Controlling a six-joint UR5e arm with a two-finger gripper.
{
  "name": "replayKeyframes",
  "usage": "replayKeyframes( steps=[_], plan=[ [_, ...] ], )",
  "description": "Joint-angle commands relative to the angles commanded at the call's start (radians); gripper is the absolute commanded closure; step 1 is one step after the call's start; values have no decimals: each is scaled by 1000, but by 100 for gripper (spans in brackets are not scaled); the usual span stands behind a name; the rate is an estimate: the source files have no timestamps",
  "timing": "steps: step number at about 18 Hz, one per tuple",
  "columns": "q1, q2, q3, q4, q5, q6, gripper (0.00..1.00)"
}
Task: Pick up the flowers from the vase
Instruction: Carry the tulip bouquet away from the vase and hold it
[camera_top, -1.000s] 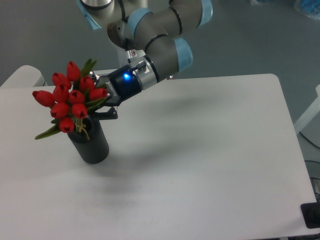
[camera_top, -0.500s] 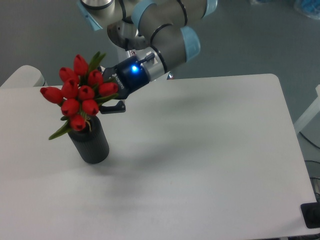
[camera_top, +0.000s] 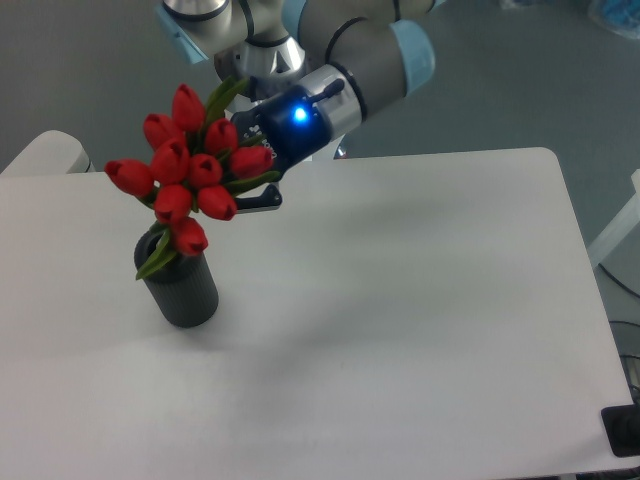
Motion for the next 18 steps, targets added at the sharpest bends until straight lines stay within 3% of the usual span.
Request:
replayKeyframes(
  steps=[7, 11, 14, 18],
  plan=[
    [3, -132, 150, 3, 53, 2, 82],
    [8, -179, 245, 11, 227, 8, 82],
    [9, -199, 307, 8, 426, 12, 82],
    [12, -213, 313, 9, 612, 20, 84]
  ],
)
